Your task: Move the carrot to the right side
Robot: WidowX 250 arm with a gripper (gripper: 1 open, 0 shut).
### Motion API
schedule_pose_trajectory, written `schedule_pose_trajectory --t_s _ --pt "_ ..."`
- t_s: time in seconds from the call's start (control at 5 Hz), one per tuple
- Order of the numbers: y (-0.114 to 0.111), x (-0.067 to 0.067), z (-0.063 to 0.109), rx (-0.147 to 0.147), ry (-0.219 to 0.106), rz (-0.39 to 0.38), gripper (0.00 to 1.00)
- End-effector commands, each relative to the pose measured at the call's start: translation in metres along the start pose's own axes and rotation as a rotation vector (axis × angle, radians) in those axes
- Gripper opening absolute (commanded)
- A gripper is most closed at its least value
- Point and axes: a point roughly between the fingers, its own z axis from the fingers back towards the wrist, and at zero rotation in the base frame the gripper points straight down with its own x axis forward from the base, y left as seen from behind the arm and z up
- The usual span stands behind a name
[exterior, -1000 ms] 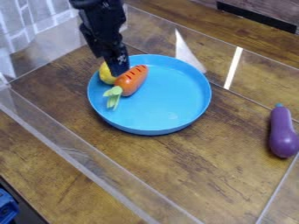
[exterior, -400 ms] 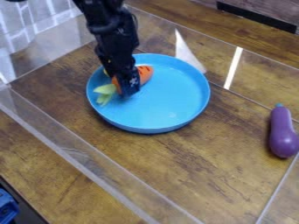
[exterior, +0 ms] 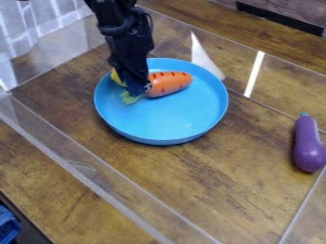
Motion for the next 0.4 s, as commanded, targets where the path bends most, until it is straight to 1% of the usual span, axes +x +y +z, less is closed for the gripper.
schedule_pose_trajectory --t_s 0.0,0.2 --pt "0.0103 0.0208 0.0354 0.061 -0.092 -0.008 0.00" --pt "0.0081 0.0212 0.0400 0.062 -0.099 -0.013 0.00"
